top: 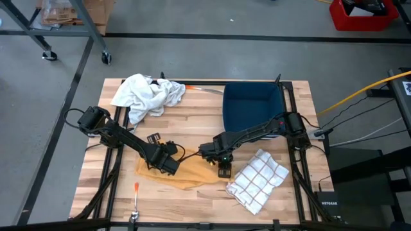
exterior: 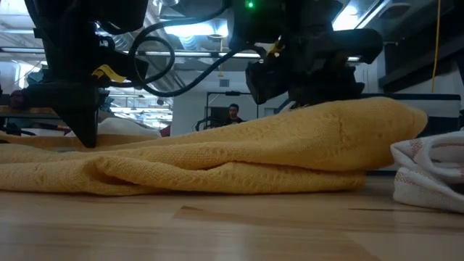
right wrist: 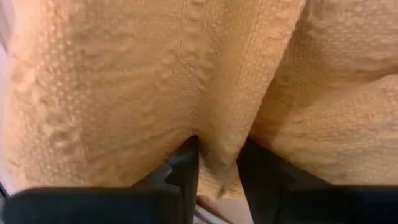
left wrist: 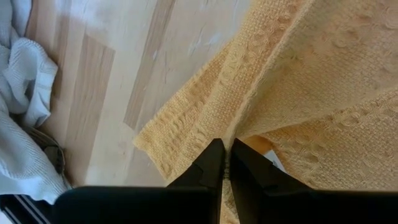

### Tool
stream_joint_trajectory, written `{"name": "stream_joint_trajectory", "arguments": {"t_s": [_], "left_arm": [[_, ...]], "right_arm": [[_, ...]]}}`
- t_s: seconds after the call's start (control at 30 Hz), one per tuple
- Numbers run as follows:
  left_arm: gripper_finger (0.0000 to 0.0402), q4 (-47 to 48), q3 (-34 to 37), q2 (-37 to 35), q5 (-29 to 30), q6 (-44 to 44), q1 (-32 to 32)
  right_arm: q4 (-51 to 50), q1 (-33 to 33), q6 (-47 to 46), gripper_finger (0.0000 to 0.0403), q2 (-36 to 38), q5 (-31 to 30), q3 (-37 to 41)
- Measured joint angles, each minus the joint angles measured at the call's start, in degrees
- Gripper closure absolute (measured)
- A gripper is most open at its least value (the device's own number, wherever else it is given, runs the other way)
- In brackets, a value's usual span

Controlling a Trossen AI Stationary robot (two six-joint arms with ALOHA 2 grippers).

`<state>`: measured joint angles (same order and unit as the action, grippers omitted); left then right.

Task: Fold towel
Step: Fold the yellow towel

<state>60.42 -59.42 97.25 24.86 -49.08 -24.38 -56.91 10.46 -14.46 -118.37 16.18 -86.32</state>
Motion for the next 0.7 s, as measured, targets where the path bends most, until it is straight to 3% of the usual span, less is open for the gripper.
{"name": "stream_joint_trajectory", "arguments": {"t_s": [0.23,0.4,0.57,0.7], "left_arm": [[0.0384,-0.1,0.0,0.0,0.0,0.0,0.0],[0.0384,-0.1,0.0,0.0,0.1,0.0,0.0],[0.0384,-0.2,0.0,0.0,0.1,0.0,0.0],[0.0384,0.1,0.0,0.0,0.0,0.0,0.0]], "right_arm": [[-0.2,0.0,1.5,0.0393,0.0,-0.1,0.0],[-2.7,0.0,1.5,0.0379,0.0,-0.6,-0.5],[-9.1,0.0,2.4,0.0396,0.1,-7.7,-3.3],[-10.6,0.0,4.4,0.0385,0.2,-12.2,-5.4]]}}
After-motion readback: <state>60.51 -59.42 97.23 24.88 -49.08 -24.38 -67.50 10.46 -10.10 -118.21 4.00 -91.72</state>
